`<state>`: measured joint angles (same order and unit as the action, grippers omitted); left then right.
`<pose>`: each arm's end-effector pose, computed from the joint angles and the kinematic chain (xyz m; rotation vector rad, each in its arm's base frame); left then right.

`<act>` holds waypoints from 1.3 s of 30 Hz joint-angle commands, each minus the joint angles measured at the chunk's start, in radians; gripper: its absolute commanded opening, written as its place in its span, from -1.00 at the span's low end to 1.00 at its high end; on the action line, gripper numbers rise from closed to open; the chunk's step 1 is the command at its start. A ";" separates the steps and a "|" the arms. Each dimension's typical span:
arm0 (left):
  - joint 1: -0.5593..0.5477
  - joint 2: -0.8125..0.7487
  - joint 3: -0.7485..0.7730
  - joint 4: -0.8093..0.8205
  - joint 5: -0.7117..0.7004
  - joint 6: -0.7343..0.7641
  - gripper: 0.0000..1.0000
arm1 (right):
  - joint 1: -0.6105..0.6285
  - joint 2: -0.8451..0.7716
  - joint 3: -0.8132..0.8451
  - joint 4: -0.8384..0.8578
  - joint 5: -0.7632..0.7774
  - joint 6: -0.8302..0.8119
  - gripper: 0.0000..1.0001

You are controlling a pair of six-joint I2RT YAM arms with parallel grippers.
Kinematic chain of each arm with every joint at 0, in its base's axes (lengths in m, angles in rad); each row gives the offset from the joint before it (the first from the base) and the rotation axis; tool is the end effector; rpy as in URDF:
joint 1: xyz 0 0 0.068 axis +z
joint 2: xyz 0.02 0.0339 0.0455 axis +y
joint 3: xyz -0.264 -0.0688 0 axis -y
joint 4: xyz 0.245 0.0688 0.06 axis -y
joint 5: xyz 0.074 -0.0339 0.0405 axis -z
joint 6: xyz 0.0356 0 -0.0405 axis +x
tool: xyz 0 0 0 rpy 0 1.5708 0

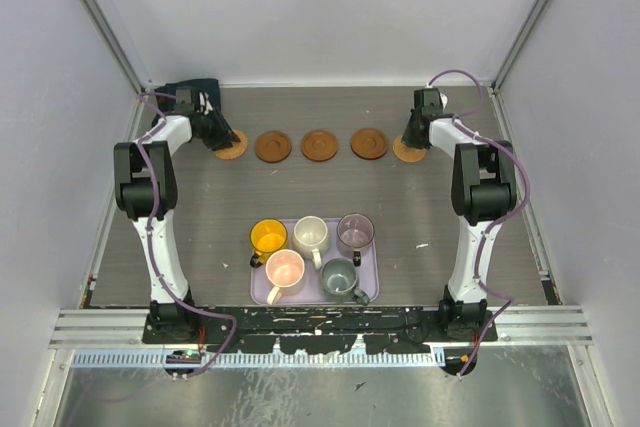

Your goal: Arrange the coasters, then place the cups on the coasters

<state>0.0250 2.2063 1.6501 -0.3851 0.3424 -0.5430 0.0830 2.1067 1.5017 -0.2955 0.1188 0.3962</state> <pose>0.4799 0.0000 0.1606 -0.5760 2.4848 -0.6380 0.4571 0.0338 0.1648 0.4345 2.4248 0.0613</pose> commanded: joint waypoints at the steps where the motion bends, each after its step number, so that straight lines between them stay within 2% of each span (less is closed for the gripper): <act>1: -0.008 -0.005 -0.049 -0.024 -0.049 0.006 -0.31 | 0.006 -0.018 -0.019 -0.065 0.023 -0.001 -0.99; 16: -0.009 -0.052 -0.057 -0.020 -0.050 0.028 -0.30 | 0.006 0.042 0.138 -0.082 0.042 -0.024 -0.99; 27: -0.010 -0.067 -0.060 -0.003 -0.041 0.026 -0.30 | 0.006 0.018 0.158 -0.064 0.033 -0.063 -0.99; 39: -0.009 -0.152 -0.071 0.065 -0.019 0.028 -0.27 | 0.006 -0.082 0.118 0.015 0.018 -0.105 -0.99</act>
<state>0.0196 2.1494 1.5833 -0.3557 0.3229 -0.5331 0.0830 2.1483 1.6157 -0.3481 0.1444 0.3141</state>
